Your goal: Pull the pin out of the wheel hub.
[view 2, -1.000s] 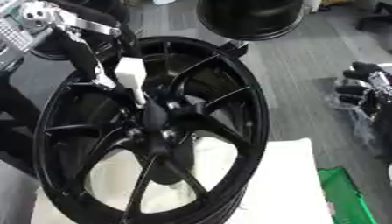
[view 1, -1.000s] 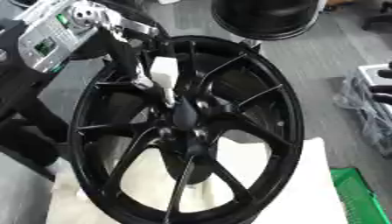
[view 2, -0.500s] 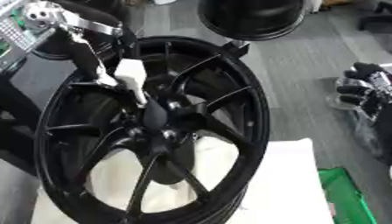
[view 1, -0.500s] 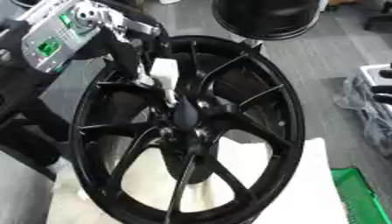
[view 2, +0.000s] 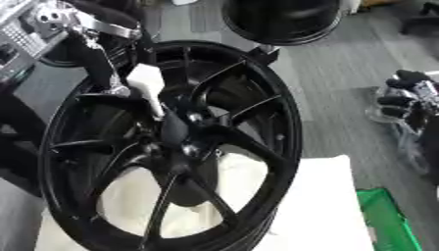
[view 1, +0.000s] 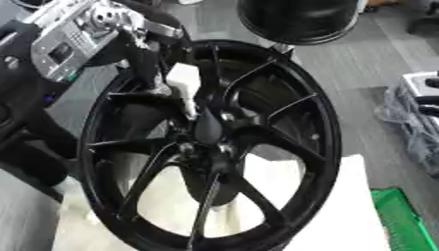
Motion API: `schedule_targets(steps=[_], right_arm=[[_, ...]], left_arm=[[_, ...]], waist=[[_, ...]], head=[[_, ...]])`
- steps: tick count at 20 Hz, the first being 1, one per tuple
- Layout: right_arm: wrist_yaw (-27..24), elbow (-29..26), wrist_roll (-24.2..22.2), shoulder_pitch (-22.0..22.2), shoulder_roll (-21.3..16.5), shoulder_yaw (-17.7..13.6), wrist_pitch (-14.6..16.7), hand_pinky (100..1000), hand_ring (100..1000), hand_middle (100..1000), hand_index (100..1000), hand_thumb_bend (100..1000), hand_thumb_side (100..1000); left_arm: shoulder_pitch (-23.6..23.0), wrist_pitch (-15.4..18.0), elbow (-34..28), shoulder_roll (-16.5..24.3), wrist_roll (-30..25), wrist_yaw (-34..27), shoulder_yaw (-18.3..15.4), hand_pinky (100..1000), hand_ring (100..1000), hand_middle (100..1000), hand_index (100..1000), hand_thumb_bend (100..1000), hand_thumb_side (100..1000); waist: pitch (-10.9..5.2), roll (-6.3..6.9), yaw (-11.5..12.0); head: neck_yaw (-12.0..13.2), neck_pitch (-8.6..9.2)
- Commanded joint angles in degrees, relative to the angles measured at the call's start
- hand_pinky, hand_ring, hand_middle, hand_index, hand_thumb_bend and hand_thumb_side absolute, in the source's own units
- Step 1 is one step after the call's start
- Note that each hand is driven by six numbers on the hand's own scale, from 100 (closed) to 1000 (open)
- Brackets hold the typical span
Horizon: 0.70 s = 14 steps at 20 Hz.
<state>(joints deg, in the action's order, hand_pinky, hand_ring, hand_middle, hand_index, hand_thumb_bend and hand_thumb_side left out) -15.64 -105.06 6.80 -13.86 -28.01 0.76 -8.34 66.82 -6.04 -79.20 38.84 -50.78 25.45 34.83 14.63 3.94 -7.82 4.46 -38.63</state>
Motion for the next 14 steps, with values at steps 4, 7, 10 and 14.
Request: schedule_targets(steps=[4, 7, 10, 14], right_arm=[[0.19, -0.42, -0.17, -0.6, -1.15, -0.18, -0.01, 776, 740, 798, 867, 100, 820], [0.17, -0.43, -0.17, -0.56, -1.21, -0.2, -0.02, 776, 740, 798, 867, 100, 819], [0.13, -0.46, -0.09, -0.51, -1.25, -0.3, 0.01, 776, 740, 798, 867, 100, 818], [0.09, -0.49, 0.02, -0.41, -1.29, -0.44, 0.05, 777, 740, 798, 867, 100, 818]], left_arm=[[1.33, -0.38, -2.13, 1.23, 2.37, 0.95, -0.6, 737, 711, 587, 442, 321, 128], [1.23, -0.33, -4.06, 2.1, 3.28, 0.54, -1.49, 734, 704, 572, 426, 382, 103], [1.03, 0.28, -7.31, 3.76, 4.1, 0.11, -3.03, 738, 703, 566, 417, 410, 100], [-0.2, 0.49, -12.54, 6.69, 4.85, -1.18, -6.82, 737, 700, 560, 409, 405, 100]], waist=[[-1.4, -0.29, -0.12], [-1.44, -0.25, -0.05], [-1.46, -0.23, 0.04], [-1.41, -0.21, 0.21]], head=[[0.17, 0.31], [0.15, 0.2], [0.05, -0.02], [-0.12, -0.12]])
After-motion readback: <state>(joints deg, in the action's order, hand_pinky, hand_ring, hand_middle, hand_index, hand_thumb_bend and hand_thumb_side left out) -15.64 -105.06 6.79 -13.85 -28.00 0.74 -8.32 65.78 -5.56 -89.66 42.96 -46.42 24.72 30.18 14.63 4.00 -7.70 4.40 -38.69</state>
